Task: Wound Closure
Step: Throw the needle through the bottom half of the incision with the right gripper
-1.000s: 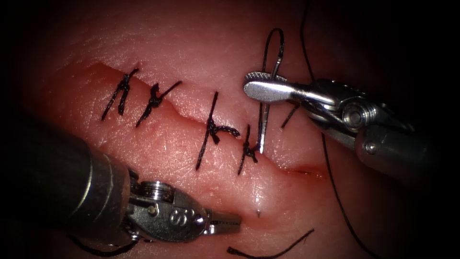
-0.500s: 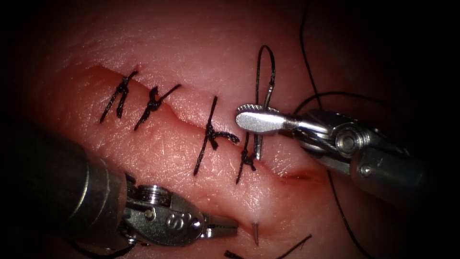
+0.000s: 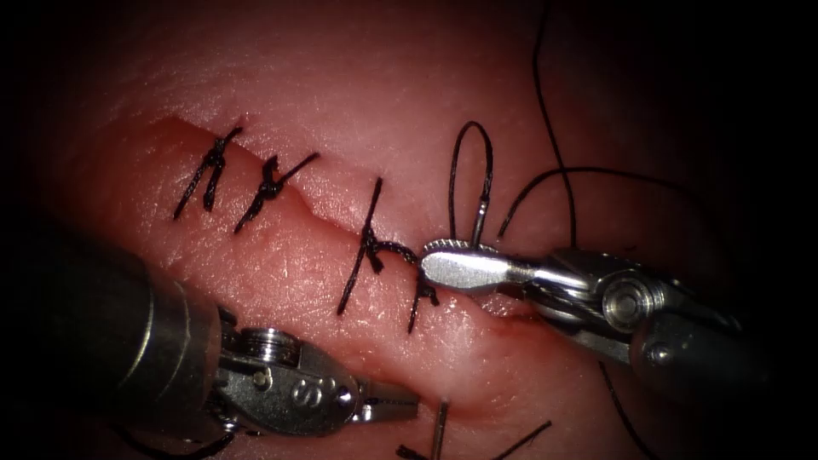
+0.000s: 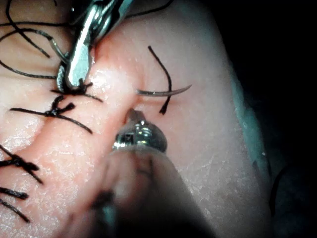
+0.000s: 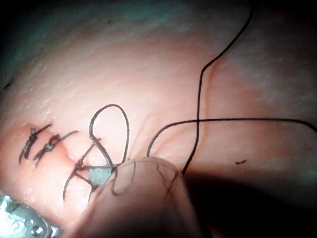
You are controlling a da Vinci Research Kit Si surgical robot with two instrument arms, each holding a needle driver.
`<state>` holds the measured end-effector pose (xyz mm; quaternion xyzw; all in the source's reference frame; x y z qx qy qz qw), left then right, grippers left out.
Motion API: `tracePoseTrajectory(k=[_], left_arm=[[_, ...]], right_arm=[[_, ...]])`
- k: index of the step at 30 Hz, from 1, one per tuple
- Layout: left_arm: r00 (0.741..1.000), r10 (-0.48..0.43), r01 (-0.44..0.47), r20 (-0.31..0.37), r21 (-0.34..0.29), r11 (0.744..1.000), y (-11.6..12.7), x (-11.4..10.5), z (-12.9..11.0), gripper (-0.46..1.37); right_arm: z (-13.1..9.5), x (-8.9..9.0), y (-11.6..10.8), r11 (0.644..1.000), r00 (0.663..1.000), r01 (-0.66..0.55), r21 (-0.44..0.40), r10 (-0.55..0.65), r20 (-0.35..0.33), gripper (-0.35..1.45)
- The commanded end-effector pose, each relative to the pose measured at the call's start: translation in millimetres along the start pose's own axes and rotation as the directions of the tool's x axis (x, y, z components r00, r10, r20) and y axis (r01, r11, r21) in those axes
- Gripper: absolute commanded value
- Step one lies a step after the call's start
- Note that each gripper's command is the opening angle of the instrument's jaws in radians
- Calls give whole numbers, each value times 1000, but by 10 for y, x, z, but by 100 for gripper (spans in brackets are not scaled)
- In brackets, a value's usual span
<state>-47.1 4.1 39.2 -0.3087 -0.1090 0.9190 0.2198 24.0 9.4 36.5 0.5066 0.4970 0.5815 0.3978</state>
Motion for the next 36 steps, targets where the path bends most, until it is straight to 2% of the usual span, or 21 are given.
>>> tracePoseTrajectory(k=[1,2,3,5,6,7,9,11,12,20,24,32,34,36], left_arm=[[1000,0,0,0,-5,1000,0,0,0,-35],[1000,0,0,0,-5,1000,0,0,0,-35],[1000,-1,1,0,-5,1000,0,0,0,-35],[1000,-1,1,0,-5,1000,0,0,-1,-35],[1000,0,0,0,-5,1000,0,0,-1,-35],[1000,0,0,0,-5,1000,0,0,-1,-35],[1000,0,0,0,-5,1000,0,-1,-2,-35],[1000,1,-1,0,-6,1000,0,-2,-3,-35],[1000,1,-1,0,-6,1000,0,-2,-3,-35],[1000,1,-1,-1,-6,1000,0,-2,-3,-35],[1000,1,-1,-1,-5,1000,0,-3,-3,-35],[1000,3,-3,-2,-3,1000,3,-5,-1,-35],[1000,-3,3,-2,-2,1000,4,-6,-1,-35],[1000,-3,3,-3,-2,1000,4,-6,-1,-35]], right_arm=[[2,5,3,997,996,80,-7,-80,-40,-35],[2,9,5,992,990,127,-4,-127,-56,-35],[1,15,7,978,975,209,-12,-209,-72,-24],[-1,24,11,948,944,317,-36,-319,-87,17],[-2,30,13,934,929,355,-48,-358,-94,45],[-3,35,15,922,917,382,-58,-386,-98,60],[-5,41,18,910,904,409,-70,-414,-104,71],[-13,55,23,881,873,457,-120,-470,-128,94],[-15,58,24,875,867,467,-129,-482,-131,97],[-42,104,31,798,790,549,-249,-593,-158,106],[-41,118,25,790,783,540,-289,-598,-170,105],[-29,123,24,789,782,537,-299,-599,-175,95],[-27,122,28,786,780,539,-302,-601,-171,87],[-25,121,31,783,781,540,-308,-603,-162,70]])
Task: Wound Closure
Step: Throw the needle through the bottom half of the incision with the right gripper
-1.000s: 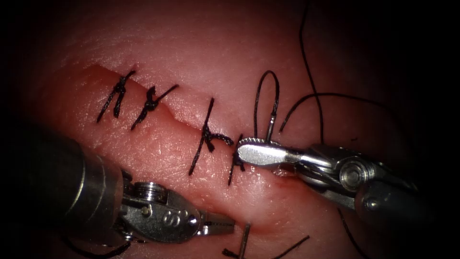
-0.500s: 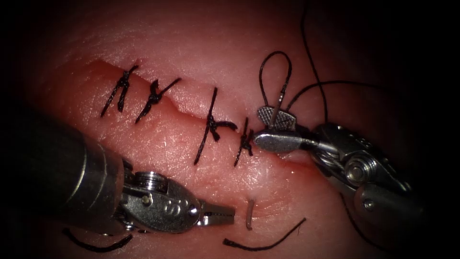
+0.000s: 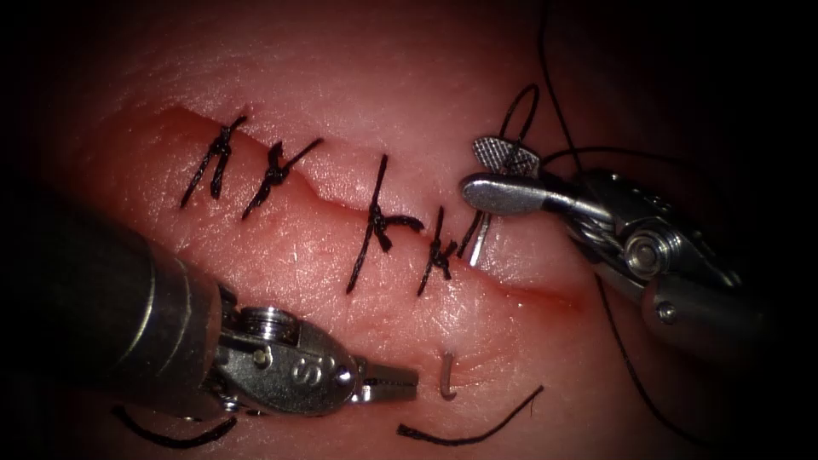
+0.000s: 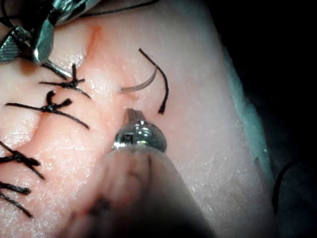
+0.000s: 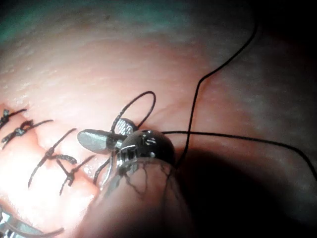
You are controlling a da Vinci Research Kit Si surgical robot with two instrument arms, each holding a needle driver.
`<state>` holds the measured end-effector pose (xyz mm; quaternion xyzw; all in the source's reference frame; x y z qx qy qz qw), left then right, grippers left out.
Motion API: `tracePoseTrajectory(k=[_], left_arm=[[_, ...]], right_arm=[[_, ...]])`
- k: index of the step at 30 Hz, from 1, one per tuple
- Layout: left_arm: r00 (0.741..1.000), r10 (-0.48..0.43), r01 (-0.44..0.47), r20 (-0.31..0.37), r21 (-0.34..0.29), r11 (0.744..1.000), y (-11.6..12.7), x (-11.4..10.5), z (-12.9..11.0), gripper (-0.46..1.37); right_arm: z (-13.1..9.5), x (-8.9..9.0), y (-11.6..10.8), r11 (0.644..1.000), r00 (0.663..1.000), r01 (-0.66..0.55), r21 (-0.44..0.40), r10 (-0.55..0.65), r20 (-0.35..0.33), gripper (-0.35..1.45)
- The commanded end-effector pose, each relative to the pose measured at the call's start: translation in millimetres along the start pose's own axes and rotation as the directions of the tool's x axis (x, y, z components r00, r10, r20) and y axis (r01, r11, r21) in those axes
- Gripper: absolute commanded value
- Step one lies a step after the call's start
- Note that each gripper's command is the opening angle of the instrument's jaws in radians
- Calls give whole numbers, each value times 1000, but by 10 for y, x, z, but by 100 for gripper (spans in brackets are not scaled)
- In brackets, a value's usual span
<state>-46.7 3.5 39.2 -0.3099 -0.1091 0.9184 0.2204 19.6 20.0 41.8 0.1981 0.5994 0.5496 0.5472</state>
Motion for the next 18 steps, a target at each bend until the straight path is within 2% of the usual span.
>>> tracePoseTrajectory(k=[1,2,3,10,12,18], left_arm=[[1000,-1,1,0,-1,1000,0,0,0,-35],[1000,-1,1,0,-1,1000,0,0,0,-35],[1000,-1,1,0,-1,1000,0,0,0,-35],[1000,-1,1,0,-1,1000,1,0,0,-35],[1000,-1,1,0,-2,1000,0,0,0,-35],[1000,-1,1,0,-3,1000,-2,1,1,-35]], right_arm=[[1,-1,0,1000,1000,3,0,-3,7,51],[1,-3,0,1000,1000,4,-1,-4,9,-11],[0,-3,-1,999,999,-42,-4,42,16,-35],[-6,-12,-11,974,969,-217,-66,223,107,-35],[-9,-21,-17,963,952,-261,-73,269,144,-35],[-13,-41,-32,941,923,-332,-60,338,186,-35]])
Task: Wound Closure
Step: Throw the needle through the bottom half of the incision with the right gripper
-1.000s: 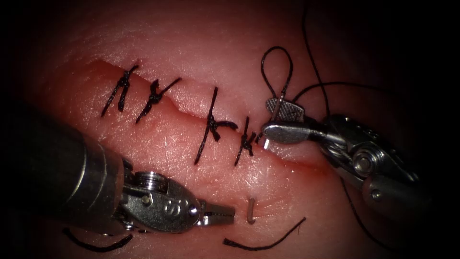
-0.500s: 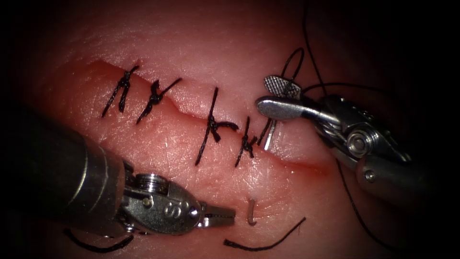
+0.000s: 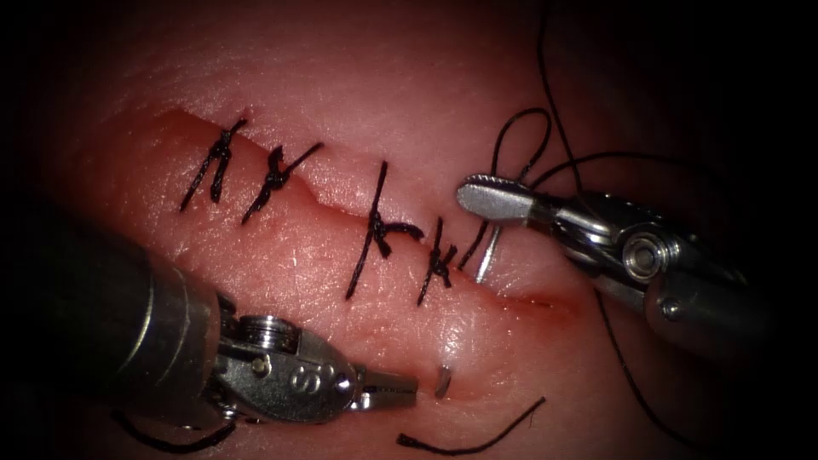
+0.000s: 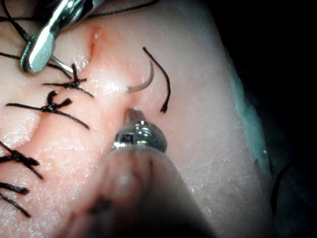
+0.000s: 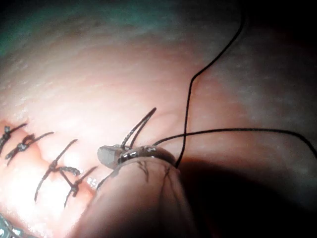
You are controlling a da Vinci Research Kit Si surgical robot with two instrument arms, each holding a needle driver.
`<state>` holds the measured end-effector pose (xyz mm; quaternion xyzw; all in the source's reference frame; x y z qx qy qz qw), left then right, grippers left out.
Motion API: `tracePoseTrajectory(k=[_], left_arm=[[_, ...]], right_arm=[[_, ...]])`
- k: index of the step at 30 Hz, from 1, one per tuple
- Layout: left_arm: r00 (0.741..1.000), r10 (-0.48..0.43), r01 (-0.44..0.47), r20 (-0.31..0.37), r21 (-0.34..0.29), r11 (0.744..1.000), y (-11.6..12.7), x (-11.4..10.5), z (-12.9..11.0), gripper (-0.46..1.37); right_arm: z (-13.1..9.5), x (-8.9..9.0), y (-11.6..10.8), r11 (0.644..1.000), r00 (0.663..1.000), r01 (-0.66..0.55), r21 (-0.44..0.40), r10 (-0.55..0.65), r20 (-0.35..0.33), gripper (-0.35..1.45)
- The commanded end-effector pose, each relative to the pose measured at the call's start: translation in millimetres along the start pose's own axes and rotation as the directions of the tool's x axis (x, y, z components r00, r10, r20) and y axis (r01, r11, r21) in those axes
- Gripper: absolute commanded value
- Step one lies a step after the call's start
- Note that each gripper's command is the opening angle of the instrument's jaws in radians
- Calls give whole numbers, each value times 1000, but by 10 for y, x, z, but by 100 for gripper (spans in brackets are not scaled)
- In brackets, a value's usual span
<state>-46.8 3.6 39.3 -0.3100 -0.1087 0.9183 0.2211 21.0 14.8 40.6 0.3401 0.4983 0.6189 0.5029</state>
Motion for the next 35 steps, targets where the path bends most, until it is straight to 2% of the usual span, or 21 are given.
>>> tracePoseTrajectory(k=[1,18,23,35], left_arm=[[1000,0,0,1,-4,1000,-1,0,0,-35],[1000,0,0,4,-7,1000,-3,1,0,-35],[1000,-1,1,4,-8,1000,-4,2,0,-35],[1000,-1,1,1,-7,1000,-4,2,0,-35]], right_arm=[[1,-3,-2,1000,1000,-17,-7,17,20,-35],[4,-53,-21,992,987,-126,21,123,105,-35],[3,-57,-22,988,982,-153,14,150,116,-35],[6,-51,-17,987,981,-158,7,156,118,-35]])
